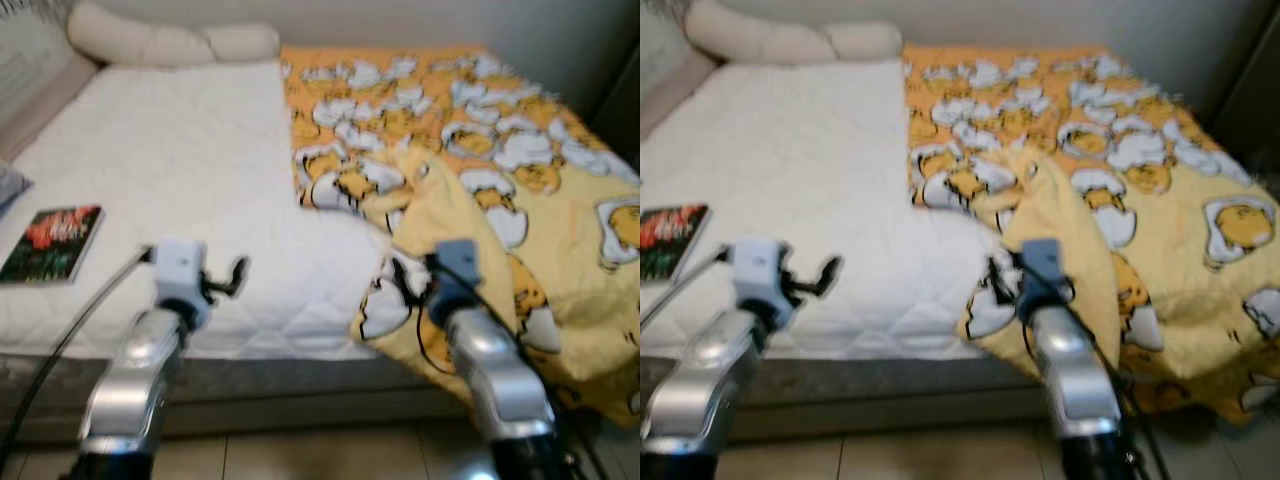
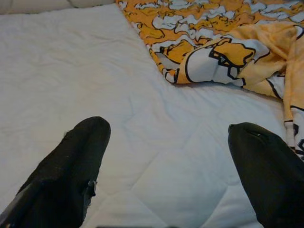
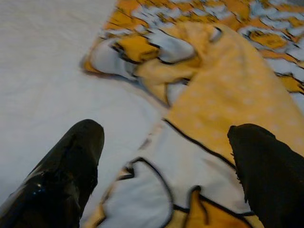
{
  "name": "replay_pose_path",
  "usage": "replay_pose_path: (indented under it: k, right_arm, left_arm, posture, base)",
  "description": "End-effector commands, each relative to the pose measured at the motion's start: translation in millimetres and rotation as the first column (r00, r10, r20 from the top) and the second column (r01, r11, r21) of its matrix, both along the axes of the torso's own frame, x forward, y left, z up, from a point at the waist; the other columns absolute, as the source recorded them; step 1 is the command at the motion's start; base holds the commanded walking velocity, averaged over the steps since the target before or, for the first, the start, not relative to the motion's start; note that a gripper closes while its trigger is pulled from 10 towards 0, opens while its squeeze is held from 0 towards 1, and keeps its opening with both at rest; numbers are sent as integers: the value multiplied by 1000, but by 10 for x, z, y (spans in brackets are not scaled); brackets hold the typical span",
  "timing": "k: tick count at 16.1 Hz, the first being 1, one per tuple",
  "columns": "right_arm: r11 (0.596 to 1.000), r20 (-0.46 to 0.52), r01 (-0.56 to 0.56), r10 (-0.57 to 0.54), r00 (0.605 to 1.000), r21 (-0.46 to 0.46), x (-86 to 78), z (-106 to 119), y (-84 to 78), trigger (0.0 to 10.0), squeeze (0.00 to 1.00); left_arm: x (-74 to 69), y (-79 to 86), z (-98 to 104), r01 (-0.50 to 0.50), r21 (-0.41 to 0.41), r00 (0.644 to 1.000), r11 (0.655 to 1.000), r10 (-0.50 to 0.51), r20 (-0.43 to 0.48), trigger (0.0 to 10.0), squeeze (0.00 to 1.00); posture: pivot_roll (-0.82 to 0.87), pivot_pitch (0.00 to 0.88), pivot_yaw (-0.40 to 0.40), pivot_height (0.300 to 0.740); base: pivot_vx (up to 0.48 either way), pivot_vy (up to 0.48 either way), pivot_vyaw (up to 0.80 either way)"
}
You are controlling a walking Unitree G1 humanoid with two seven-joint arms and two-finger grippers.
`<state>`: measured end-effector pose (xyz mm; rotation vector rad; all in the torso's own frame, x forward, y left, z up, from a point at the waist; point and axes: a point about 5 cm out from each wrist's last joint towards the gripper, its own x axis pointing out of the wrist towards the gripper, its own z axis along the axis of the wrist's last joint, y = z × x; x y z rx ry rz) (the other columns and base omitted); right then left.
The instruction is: Clean up the room
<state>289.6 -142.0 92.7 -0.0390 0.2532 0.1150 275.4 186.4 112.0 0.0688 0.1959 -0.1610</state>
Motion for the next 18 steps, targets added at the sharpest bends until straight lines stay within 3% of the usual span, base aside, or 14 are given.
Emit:
replay_pose_path:
  k: [1,10,14,16,18]
  right_arm:
    - [999,4,-31,31,999,11,10,16,94,10000,1000]
    - [996,-36,-83,83,996,-9,-20,-2,113,10000,1000]
    - [998,-78,-61,58,995,-35,-33,29,13,10000,1000]
    - [996,-100,-72,66,993,-56,49,3,-31,10000,1000]
    - [981,-201,-180,163,966,-69,241,-145,36,10000,1000]
  left_arm:
    - [-1,91,20,-31,13,999,999,31,8,10000,0]
    - [-5,75,70,-2,55,1000,998,1,25,10000,0]
    - [-74,101,56,41,83,999,996,-42,2,10000,0]
    - [-61,101,59,79,107,997,991,-79,-9,10000,0]
    - [-10,99,88,160,161,987,974,-156,-35,10000,0]
  posture:
    - [16,0,7,740]
    - [41,0,-8,740]
    - [23,0,19,740]
    - [22,0,27,740]
    - [33,0,30,740]
  base:
    - [337,0,0]
    - [324,0,0]
    - [0,0,0]
    - [0,0,0]
    - [0,0,0]
